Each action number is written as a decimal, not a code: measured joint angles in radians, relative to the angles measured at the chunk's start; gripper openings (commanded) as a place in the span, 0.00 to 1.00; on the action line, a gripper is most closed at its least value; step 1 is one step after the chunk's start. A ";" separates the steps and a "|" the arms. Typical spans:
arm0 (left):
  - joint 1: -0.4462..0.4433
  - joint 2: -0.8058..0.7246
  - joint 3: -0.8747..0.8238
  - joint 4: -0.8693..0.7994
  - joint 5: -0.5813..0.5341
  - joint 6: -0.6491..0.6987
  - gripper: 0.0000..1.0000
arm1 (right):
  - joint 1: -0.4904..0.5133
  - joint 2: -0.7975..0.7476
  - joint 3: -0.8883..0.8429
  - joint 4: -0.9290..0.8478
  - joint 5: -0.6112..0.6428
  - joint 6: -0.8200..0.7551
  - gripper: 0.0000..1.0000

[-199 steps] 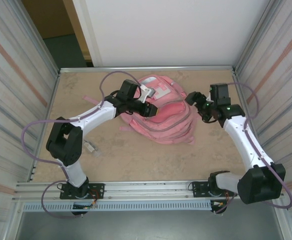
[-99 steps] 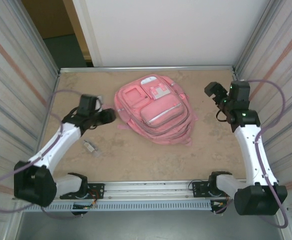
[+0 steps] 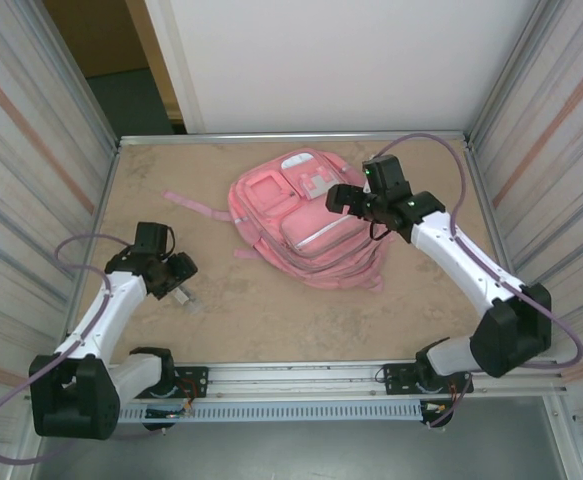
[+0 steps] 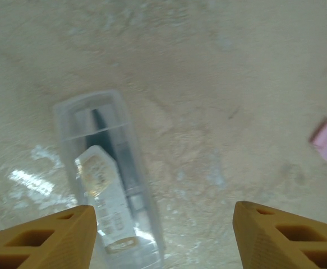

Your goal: Pack books, pencil case, and school supplies into a backpack

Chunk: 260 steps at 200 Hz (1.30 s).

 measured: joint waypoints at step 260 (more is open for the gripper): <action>0.056 0.161 -0.035 0.037 0.092 -0.101 0.49 | 0.290 0.306 0.176 -0.060 -0.203 -0.089 0.99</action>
